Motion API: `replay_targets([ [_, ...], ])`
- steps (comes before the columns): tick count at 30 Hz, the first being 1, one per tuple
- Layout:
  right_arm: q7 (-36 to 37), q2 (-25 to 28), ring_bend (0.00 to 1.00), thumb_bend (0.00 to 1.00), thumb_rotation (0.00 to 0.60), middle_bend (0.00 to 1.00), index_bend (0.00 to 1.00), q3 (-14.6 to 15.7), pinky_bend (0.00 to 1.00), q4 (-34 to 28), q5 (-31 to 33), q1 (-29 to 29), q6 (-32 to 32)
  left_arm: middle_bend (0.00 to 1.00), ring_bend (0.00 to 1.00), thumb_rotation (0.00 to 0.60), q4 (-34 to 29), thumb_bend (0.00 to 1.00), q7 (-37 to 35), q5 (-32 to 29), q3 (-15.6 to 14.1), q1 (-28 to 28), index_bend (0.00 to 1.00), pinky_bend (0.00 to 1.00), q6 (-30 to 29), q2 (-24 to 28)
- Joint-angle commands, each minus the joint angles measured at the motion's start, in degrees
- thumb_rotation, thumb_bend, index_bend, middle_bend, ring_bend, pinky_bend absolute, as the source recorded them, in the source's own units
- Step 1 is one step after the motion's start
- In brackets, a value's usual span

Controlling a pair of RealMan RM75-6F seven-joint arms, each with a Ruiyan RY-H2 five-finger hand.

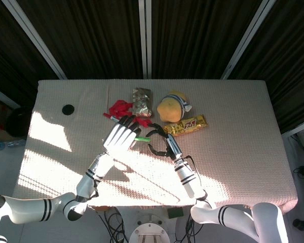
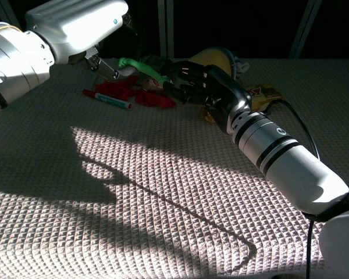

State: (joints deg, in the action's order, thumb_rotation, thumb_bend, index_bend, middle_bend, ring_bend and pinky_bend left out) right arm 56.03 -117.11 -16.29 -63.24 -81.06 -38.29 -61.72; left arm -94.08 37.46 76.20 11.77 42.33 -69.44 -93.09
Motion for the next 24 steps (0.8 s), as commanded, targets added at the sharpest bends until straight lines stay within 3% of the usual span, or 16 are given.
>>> replay_targets([
  [1, -0.1, 0.0, 0.0, 0.41, 0.6, 0.14, 0.45, 0.0, 0.0, 0.0, 0.1, -0.1, 0.1, 0.39, 0.21, 0.6, 0.0, 0.37, -0.1, -0.1, -0.1, 0.0, 0.61, 0.25, 0.1, 0.0],
  [24, -0.6, -0.8, 0.0, 0.45, 0.6, 0.14, 0.48, 0.0, 0.0, 1.1, 1.1, -0.9, 1.5, 0.39, 0.21, 0.6, 0.2, 0.37, -1.5, -0.4, -0.2, 0.3, 0.61, 0.25, 0.6, 0.3],
])
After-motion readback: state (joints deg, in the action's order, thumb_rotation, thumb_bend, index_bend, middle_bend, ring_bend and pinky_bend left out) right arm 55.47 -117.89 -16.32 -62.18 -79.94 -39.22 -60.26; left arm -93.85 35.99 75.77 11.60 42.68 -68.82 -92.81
